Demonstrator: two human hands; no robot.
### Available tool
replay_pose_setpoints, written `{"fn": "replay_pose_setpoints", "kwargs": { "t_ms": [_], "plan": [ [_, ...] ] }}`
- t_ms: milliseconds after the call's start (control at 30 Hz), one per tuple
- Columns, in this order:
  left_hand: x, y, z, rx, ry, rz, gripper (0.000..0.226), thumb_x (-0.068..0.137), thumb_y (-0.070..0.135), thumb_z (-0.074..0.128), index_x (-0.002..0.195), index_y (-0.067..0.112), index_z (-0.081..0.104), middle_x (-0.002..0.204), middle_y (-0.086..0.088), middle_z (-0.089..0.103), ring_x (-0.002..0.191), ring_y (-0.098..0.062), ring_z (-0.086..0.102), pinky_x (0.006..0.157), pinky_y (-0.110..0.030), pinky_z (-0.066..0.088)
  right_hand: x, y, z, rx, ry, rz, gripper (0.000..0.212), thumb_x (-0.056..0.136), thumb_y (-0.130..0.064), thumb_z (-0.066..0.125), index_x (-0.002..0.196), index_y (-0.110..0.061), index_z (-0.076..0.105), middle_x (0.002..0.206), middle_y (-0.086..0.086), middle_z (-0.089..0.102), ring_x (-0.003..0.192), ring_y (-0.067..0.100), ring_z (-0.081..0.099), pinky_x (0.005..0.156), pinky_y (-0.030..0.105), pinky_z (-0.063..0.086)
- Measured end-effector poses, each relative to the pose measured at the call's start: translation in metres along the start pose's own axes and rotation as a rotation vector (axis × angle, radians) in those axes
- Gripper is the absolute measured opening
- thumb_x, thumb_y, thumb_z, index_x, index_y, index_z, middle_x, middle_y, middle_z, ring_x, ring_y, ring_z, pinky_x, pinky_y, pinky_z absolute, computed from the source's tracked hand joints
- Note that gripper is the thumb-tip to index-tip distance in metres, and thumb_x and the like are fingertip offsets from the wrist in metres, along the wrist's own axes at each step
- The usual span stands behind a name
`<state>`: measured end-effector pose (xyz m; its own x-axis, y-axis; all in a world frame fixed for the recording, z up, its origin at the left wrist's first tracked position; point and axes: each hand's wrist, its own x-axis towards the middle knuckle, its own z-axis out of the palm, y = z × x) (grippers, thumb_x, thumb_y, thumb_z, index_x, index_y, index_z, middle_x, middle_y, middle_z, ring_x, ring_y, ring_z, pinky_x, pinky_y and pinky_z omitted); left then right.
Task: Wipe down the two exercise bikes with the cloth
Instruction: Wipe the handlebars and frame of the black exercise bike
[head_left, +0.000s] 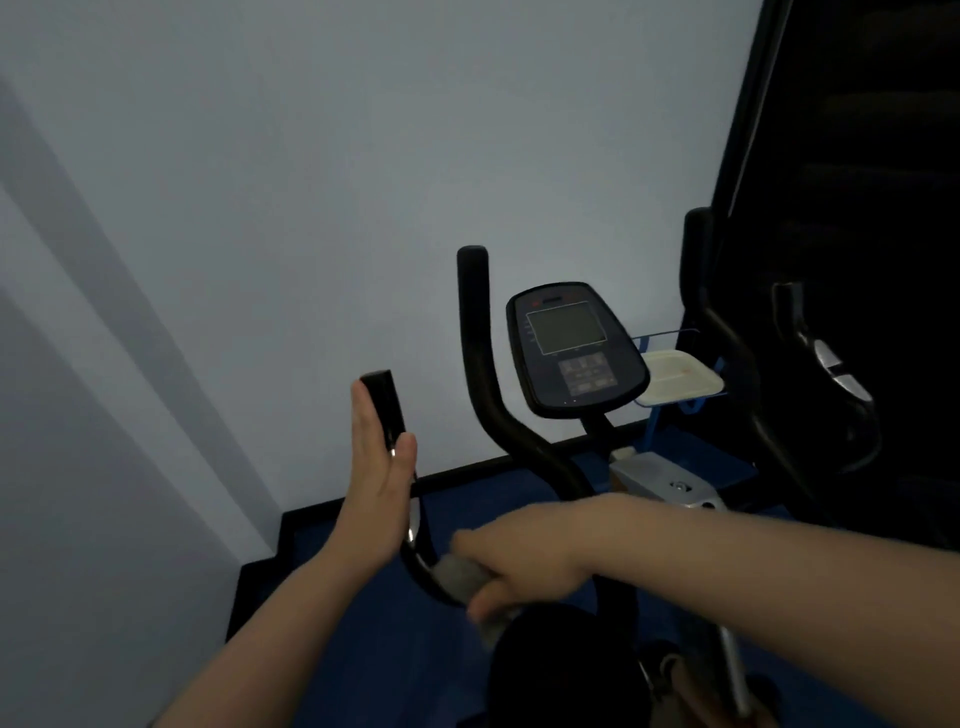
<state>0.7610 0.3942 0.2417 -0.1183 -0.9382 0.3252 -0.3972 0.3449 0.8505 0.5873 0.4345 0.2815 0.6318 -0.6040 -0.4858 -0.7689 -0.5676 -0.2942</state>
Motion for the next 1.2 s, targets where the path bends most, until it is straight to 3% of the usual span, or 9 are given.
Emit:
{"fn": "replay_pose_setpoints", "kwargs": {
  "t_ms": [133,267,433,567,767,900,1033,1133,1200],
  "plan": [
    [-0.02,-0.001,0.008,0.009,0.054,-0.041,0.068,0.098,0.045,0.025,0.152,0.029,-0.013,0.16,0.018,-0.015,0.144,0.01,-0.005,0.112,-0.004,-0.002,-0.008,0.011,0.001,-0.191,0.019,0.001,0.053,0.094,-0.057,0.049,0.122,-0.013,0.04,0.11,0.011,0.059,0.093,0.027,0.056,0.072,0.035,0.038],
    [-0.03,0.0,0.014,0.039,0.104,-0.068,0.064,0.098,0.044,0.025,0.151,0.029,-0.007,0.158,0.022,-0.009,0.144,0.011,-0.002,0.113,-0.005,-0.001,0.005,0.0,0.007,0.055,0.087,-0.062,0.043,0.095,-0.057,0.047,0.106,-0.016,0.04,0.082,-0.006,0.047,0.074,0.013,0.046,0.067,0.032,0.034],
    [-0.042,-0.003,0.019,0.046,0.114,-0.065,0.056,0.1,0.042,0.025,0.147,0.035,-0.004,0.154,0.028,-0.005,0.138,0.022,0.0,0.11,-0.002,0.0,-0.004,0.017,0.005,-0.109,-0.015,-0.091,0.047,0.096,-0.05,0.052,0.125,-0.016,0.039,0.109,0.007,0.057,0.089,0.017,0.05,0.072,0.032,0.037],
    [-0.039,-0.006,0.021,0.095,0.162,-0.058,0.055,0.102,0.039,0.024,0.15,0.029,0.0,0.157,0.02,-0.002,0.137,0.023,0.001,0.111,-0.003,0.001,0.001,0.014,0.005,-0.232,0.003,-0.112,0.051,0.095,-0.054,0.048,0.126,-0.014,0.04,0.111,0.01,0.059,0.088,0.02,0.053,0.072,0.034,0.04],
    [-0.041,0.005,0.019,0.115,0.153,-0.129,0.054,0.107,0.024,0.027,0.155,0.016,0.003,0.155,0.016,0.004,0.142,0.005,0.006,0.107,0.002,0.002,-0.026,0.018,-0.001,0.037,0.24,-0.113,0.038,0.092,-0.037,0.064,0.126,-0.022,0.057,0.112,0.0,0.065,0.102,0.015,0.058,0.089,0.035,0.048],
    [-0.073,0.022,0.026,-0.016,0.144,-0.195,0.058,0.105,0.034,0.027,0.155,0.019,0.004,0.158,0.015,0.003,0.147,-0.001,0.006,0.117,-0.013,0.003,-0.076,0.021,-0.022,0.309,0.493,-0.088,0.012,0.089,-0.041,0.066,0.095,-0.03,0.066,0.083,-0.013,0.066,0.077,-0.001,0.06,0.07,0.018,0.048],
    [-0.124,0.044,0.046,-0.204,0.224,-0.229,0.057,0.095,0.051,0.028,0.15,0.035,0.026,0.157,0.019,0.019,0.144,0.004,0.016,0.119,-0.025,0.014,-0.087,-0.02,0.037,0.314,0.579,0.118,0.041,0.089,-0.065,0.045,0.085,-0.026,0.056,0.078,-0.008,0.062,0.073,0.006,0.059,0.067,0.033,0.049],
    [-0.146,0.056,0.054,-0.25,0.181,-0.201,0.045,0.097,0.059,0.028,0.139,0.045,0.034,0.149,0.024,0.029,0.139,0.008,0.023,0.112,-0.019,0.018,-0.074,-0.05,0.091,0.432,0.954,0.301,0.033,0.097,-0.057,0.037,0.098,-0.034,0.06,0.094,-0.016,0.062,0.089,0.003,0.058,0.074,0.029,0.044],
    [-0.154,0.062,0.058,-0.249,0.13,-0.163,0.047,0.093,0.064,0.026,0.136,0.047,0.035,0.144,0.029,0.032,0.134,0.015,0.027,0.108,-0.012,0.021,-0.076,-0.062,0.116,0.773,1.201,0.391,0.033,0.097,-0.053,0.036,0.109,-0.036,0.061,0.104,-0.019,0.063,0.098,-0.002,0.057,0.083,0.026,0.046]
  ]
}}
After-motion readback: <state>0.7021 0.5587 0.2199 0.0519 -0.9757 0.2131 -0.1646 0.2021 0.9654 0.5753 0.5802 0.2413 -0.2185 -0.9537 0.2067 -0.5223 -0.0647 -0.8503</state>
